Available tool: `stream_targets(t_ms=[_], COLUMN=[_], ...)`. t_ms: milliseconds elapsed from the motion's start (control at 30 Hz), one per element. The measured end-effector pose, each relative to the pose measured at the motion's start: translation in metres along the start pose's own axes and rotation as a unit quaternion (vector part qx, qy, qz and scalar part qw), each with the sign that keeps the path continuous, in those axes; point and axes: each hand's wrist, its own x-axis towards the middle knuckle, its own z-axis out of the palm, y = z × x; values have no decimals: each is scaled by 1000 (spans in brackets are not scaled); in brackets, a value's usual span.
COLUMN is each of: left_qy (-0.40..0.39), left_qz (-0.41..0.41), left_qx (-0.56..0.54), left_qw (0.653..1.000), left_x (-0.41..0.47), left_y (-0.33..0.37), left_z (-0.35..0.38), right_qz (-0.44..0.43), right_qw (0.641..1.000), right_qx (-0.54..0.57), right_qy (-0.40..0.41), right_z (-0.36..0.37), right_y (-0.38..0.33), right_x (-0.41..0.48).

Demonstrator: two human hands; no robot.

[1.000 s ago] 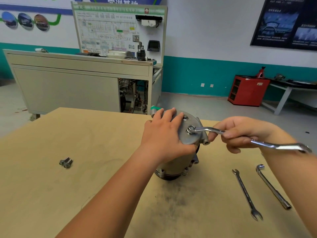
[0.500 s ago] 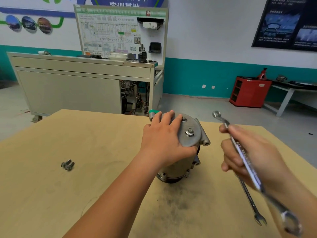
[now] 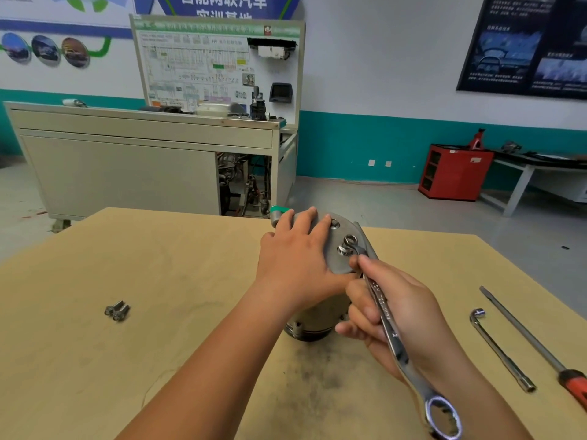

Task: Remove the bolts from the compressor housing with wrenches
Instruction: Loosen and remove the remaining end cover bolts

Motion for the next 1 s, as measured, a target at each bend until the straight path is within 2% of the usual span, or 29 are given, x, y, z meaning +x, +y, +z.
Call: stream_targets(t_ms=[267, 367, 433, 500, 567, 633, 700, 767, 800, 867, 900, 1000], left_qy=[-4, 5, 6, 3, 4, 15, 21, 17, 15, 13, 13, 15], left_qz=[-3, -10, -10, -9, -2, 7, 8, 2, -1, -2, -3, -9], left_qx=[2, -7, -13, -17, -12, -9, -10, -11, -13, -18, -21, -24], left_qw=[1000, 1000, 1000, 1000, 1000, 1000, 1000, 1000, 1000, 1000, 1000, 1000], left_x=[2, 0, -1, 0, 1, 2, 3, 3, 2, 2, 2, 1], left_y=[-1, -2, -2, -2, -2, -2, -3, -2, -2, -2, -2, -3], left_z=[3, 2, 1, 1, 2, 5, 7, 7, 7, 6, 5, 5], right_qz=[41, 49, 54, 59, 79, 96, 73, -21, -84, -180, -211, -283], right_qw=[998, 988, 959, 901, 812, 688, 539, 397, 351, 305, 303, 353], right_qx=[-31, -142, -271, -419, -563, -700, -825, -914, -932, -935, -929, -886], right_qy=[-28, -29, -58, -93, -134, -165, -152, -82, -42, 0, -8, -99], right_z=[4, -3, -12, -21, -26, -29, -35, -42, -45, -50, -53, -66], right_y=[-3, -4, -14, -32, -55, -75, -88, -91, -90, -88, -89, -97], right_x=[-2, -3, 1, 6, 13, 21, 35, 52, 61, 77, 82, 87])
